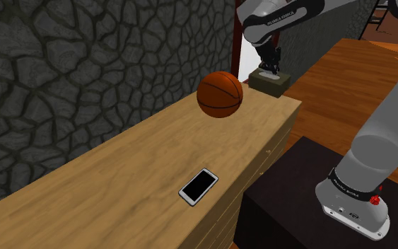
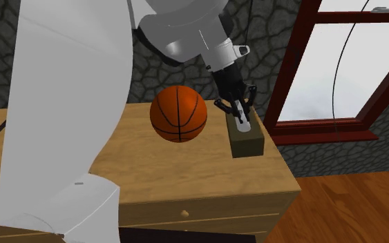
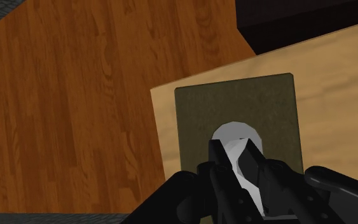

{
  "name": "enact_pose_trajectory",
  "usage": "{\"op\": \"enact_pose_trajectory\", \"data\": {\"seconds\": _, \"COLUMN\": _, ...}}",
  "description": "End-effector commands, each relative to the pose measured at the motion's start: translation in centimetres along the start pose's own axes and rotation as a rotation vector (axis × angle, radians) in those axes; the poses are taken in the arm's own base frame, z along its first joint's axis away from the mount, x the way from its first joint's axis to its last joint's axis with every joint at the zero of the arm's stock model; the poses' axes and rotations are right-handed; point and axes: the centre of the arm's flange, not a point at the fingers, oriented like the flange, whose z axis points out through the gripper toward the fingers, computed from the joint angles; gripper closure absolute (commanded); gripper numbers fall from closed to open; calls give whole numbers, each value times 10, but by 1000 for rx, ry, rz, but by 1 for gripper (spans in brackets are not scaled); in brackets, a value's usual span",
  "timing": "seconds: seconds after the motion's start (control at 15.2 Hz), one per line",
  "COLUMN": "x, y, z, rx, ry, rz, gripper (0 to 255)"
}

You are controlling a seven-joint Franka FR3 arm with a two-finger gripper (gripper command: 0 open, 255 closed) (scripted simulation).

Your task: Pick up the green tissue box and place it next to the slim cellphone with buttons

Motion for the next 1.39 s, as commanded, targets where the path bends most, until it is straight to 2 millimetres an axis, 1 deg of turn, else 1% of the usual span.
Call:
{"op": "enact_pose_trajectory", "data": {"seconds": 0.0, "x": -3, "y": 5, "z": -9, "rx": 0, "ry": 0, "rz": 0, "gripper": 255}}
{"op": "enact_pose_trajectory", "data": {"seconds": 1.32, "x": -32, "y": 55, "z": -97, "rx": 0, "ry": 0, "rz": 0, "gripper": 255}}
